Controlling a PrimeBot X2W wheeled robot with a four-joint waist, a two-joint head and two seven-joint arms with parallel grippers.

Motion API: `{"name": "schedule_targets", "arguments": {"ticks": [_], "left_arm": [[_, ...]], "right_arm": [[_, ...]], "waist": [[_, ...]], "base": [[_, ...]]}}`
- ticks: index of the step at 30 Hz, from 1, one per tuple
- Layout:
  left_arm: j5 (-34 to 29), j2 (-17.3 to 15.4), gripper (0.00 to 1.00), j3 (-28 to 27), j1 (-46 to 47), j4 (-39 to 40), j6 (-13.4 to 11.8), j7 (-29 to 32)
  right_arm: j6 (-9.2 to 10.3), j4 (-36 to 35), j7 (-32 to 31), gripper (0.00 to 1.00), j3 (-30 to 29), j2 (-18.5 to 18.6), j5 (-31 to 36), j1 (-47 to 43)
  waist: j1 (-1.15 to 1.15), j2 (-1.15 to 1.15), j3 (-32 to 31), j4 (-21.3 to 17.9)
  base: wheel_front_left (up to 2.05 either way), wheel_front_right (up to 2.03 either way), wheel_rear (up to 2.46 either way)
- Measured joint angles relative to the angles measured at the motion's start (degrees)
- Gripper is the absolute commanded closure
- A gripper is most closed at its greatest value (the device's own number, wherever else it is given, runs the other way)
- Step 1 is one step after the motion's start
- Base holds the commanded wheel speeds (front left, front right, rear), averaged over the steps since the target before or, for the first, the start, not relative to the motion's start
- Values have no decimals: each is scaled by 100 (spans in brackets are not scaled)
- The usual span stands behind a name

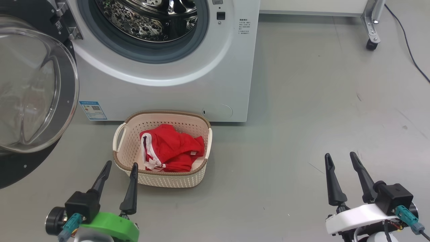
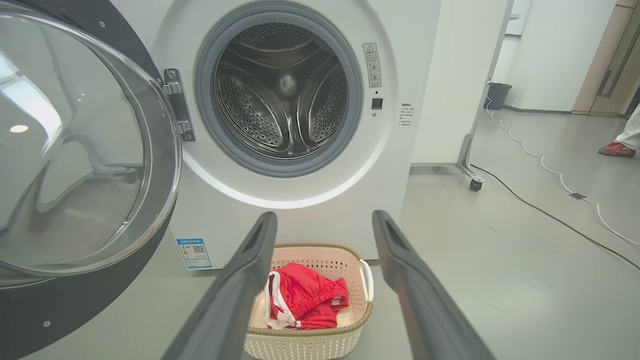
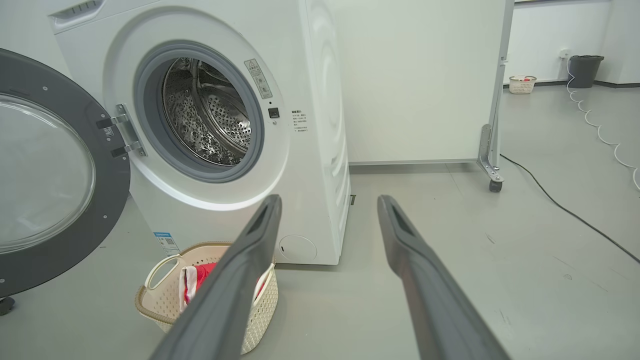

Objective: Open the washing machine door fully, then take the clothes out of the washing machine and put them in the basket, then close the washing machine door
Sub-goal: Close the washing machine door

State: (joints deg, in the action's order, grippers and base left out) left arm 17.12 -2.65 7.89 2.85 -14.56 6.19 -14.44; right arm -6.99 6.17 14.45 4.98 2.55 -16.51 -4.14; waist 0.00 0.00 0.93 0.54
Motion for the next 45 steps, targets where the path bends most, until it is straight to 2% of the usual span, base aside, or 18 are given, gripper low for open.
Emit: {"name": "schedule_targets", "arguments": {"ticks": [31, 45], "left_arm": [[-159, -25, 0, 53, 1, 8, -18, 0], [-203, -18, 0, 210, 2, -48, -8, 0]], "right_arm": [[0, 8, 0, 0, -11, -5, -10, 0], [0, -3, 0, 0, 25, 7, -15, -113]], "waist": [[0, 0, -33, 109], [0, 0, -80, 684]], "base": [[10, -10, 0], [0, 0, 0]]}}
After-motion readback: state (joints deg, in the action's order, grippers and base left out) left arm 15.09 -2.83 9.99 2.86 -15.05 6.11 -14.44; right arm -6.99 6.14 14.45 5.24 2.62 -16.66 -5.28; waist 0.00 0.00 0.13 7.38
